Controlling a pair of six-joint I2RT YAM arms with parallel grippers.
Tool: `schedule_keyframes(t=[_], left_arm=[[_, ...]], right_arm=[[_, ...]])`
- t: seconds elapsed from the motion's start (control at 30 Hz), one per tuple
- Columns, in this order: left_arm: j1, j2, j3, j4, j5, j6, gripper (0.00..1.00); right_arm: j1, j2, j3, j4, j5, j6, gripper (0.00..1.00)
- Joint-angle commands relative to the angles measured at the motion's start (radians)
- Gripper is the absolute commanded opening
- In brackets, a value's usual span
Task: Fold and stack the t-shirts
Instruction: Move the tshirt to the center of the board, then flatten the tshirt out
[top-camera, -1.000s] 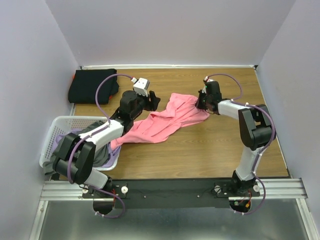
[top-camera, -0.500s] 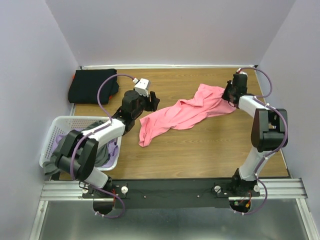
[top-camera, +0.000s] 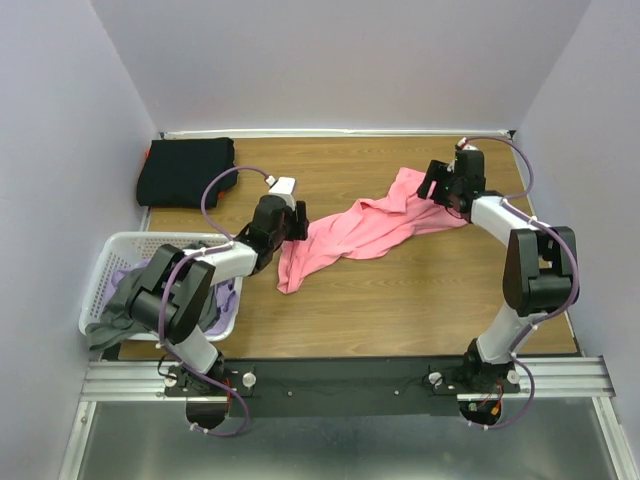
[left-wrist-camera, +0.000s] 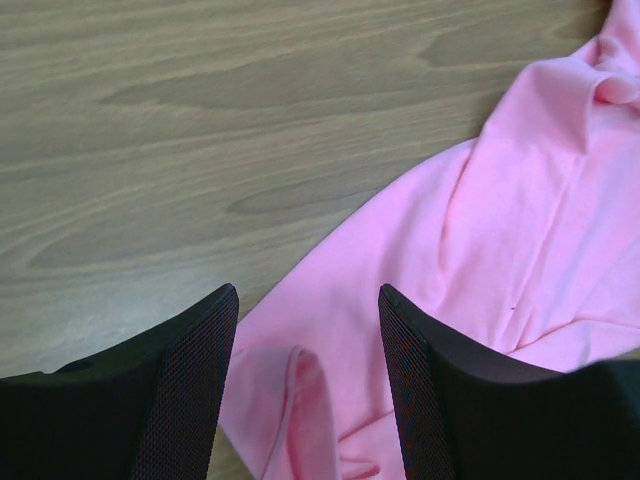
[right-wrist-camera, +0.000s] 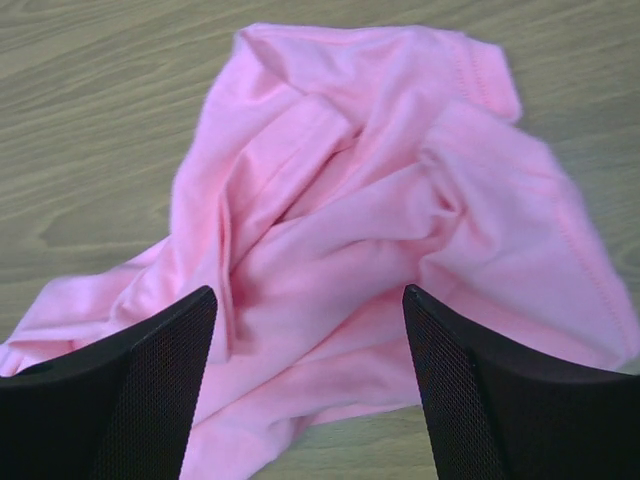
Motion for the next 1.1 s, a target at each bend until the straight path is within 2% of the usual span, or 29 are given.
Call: schedule_keyframes(t=[0.0,0.17,0.37,0.57,0.6,0.73,0.8,0.83,0.87,1.07], left_arm=[[-0.005,-0.046,-0.038,-0.014,-0.109,-0.049,0.66],[-0.003,-0.038,-0.071,-0.017,-0.089,-0.066,0.66],[-0.003,0.006,-0.097,0.024,0.006,-0.074,0.66],[-0.002,0.02,-0.11,0.029,-0.015,-0.078,0.63],[-0.003,0.02,-0.11,0.03,-0.006,-0.077,0.6],[-0.003,0.037,-0.091,0.033,0.008,-0.074,0.25],[-0.003,0.057,-0.079,0.035,0.02,-0.066,0.14],[-0.003,0.067,-0.064,0.033,0.026,-0.064,0.04],[-0.002,0.072,-0.056,0.033,0.026,-0.061,0.0],[0.023,0.089,0.07,0.032,0.059,-0.031,0.0]], right_arm=[[0.038,-0.04,-0.023,-0.01,-0.041,0.001,0.82],[0.075,-0.032,-0.029,-0.007,-0.058,-0.005,0.82],[0.084,0.015,-0.018,-0.006,-0.081,-0.003,0.82],[0.086,0.029,-0.012,-0.003,-0.087,-0.005,0.83],[0.086,0.032,-0.009,-0.001,-0.09,-0.005,0.83],[0.086,0.058,0.003,-0.001,-0.094,-0.007,0.83],[0.087,0.069,0.006,0.0,-0.095,-0.005,0.83],[0.086,0.072,0.009,0.0,-0.097,-0.005,0.83],[0.086,0.074,0.012,-0.001,-0.095,-0.007,0.83],[0.087,0.093,0.028,-0.003,-0.084,-0.008,0.83]])
